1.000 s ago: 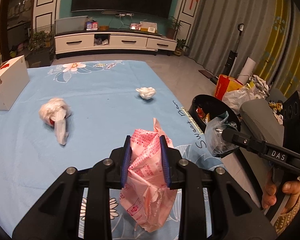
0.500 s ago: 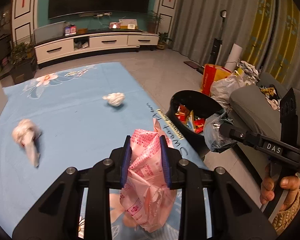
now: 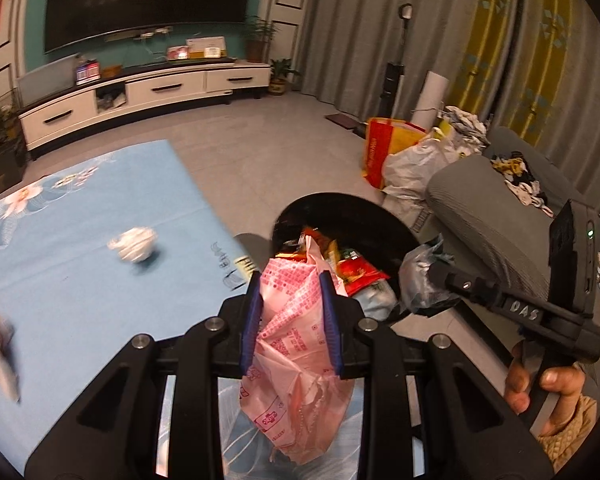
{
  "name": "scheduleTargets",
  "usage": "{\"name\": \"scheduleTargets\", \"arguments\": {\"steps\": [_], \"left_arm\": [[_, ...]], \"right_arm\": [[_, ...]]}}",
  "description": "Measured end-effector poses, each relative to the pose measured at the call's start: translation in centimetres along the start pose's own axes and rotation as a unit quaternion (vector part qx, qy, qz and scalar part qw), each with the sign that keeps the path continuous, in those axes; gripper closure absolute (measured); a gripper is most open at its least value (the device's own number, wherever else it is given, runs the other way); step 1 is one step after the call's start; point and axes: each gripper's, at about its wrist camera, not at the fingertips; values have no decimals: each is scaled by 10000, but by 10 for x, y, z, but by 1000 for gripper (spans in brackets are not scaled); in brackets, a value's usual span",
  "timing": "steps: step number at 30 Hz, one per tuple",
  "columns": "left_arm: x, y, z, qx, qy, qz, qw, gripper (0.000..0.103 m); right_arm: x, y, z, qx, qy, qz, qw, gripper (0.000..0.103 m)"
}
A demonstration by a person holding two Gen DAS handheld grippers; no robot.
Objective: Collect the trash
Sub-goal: 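Carry the green packet and pink bag over the black bin, then open both tools over the bin and move them back toward the table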
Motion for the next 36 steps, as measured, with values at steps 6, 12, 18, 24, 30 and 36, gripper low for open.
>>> {"name": "scheduleTargets", "arguments": {"steps": [6,12,18,24,30,36], "left_arm": [[30,33,19,-13,130,-299,9995,74],[47,65,33,-63,-36,-540,9985,72],[59,97,32,-312,-136,-570,9978,63],[55,104,25,-363,-182,-569,9976,37],[33,89,21,-240,-345,-383,9984,29],[6,60,6,-152,-487,30,9987,18]], "right_arm": [[16,11,8,-6,63,-48,10000,67],[25,22,16,6,74,-117,9999,66],[37,33,16,-122,152,-190,9996,61],[46,38,15,-155,323,-356,9987,44],[43,35,10,-100,373,-394,9985,42],[15,25,11,10,8,-374,9993,38]]}}
Point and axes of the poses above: each gripper's, at about its wrist camera, not at the fingertips, and y roughly the way its jaws point, x to its right, z to its top, and after that the axes turned 15 degrees about z, right-handed
